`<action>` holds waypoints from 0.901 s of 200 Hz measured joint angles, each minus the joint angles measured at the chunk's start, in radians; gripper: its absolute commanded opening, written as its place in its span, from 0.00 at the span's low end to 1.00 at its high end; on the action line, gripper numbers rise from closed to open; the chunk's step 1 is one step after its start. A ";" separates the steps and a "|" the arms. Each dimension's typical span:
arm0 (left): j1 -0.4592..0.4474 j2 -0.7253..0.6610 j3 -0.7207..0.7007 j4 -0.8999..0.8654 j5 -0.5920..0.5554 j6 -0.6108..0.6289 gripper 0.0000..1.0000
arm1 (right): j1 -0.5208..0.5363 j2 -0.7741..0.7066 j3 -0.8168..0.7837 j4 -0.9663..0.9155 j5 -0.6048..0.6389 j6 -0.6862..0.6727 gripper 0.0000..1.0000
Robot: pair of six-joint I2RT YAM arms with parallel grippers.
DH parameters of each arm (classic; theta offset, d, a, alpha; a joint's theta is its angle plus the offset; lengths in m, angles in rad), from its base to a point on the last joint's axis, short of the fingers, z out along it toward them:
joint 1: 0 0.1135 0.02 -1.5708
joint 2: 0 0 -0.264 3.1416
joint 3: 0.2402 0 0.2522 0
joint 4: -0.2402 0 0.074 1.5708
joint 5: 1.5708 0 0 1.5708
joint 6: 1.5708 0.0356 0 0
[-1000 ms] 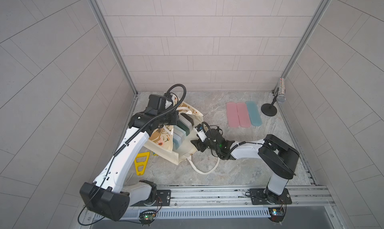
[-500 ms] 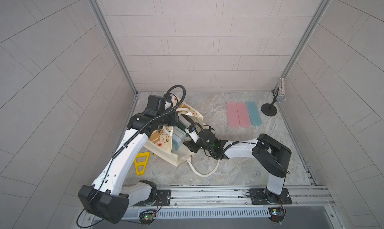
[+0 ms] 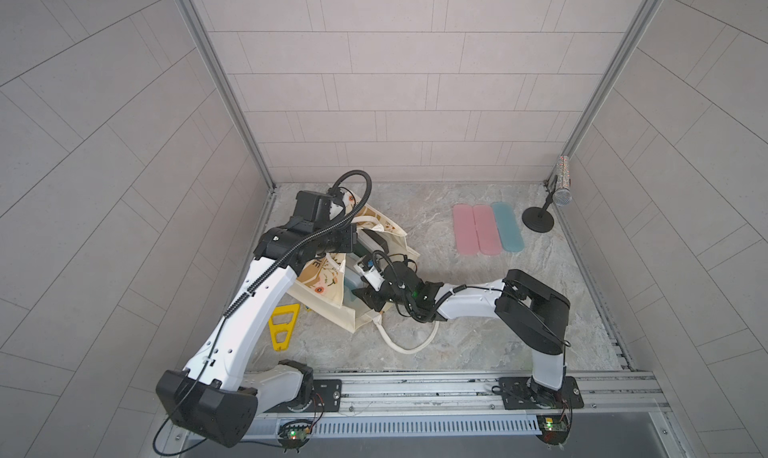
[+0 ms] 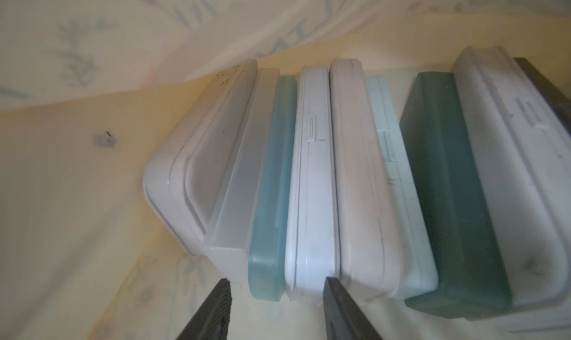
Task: Take out the pencil case from the canvas bag
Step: Pick up the pencil case from the canvas bag.
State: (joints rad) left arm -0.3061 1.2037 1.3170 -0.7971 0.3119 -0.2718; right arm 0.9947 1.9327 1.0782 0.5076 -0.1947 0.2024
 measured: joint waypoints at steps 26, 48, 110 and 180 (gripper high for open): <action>0.000 0.000 0.000 -0.001 0.000 0.000 0.00 | 0.000 0.025 0.034 -0.023 -0.001 -0.001 0.50; 0.000 0.000 0.000 -0.001 0.001 0.000 0.00 | 0.000 0.043 0.060 -0.036 -0.001 -0.004 0.49; 0.000 0.000 0.000 -0.005 -0.001 0.002 0.00 | 0.004 0.047 0.043 -0.039 0.074 0.008 0.50; 0.000 0.000 0.000 -0.005 0.000 0.003 0.00 | 0.004 0.048 0.052 -0.064 0.100 0.011 0.53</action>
State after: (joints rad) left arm -0.3061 1.2037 1.3170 -0.8024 0.3122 -0.2684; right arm 0.9985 1.9808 1.1301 0.4438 -0.0952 0.2134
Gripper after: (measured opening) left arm 0.050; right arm 0.526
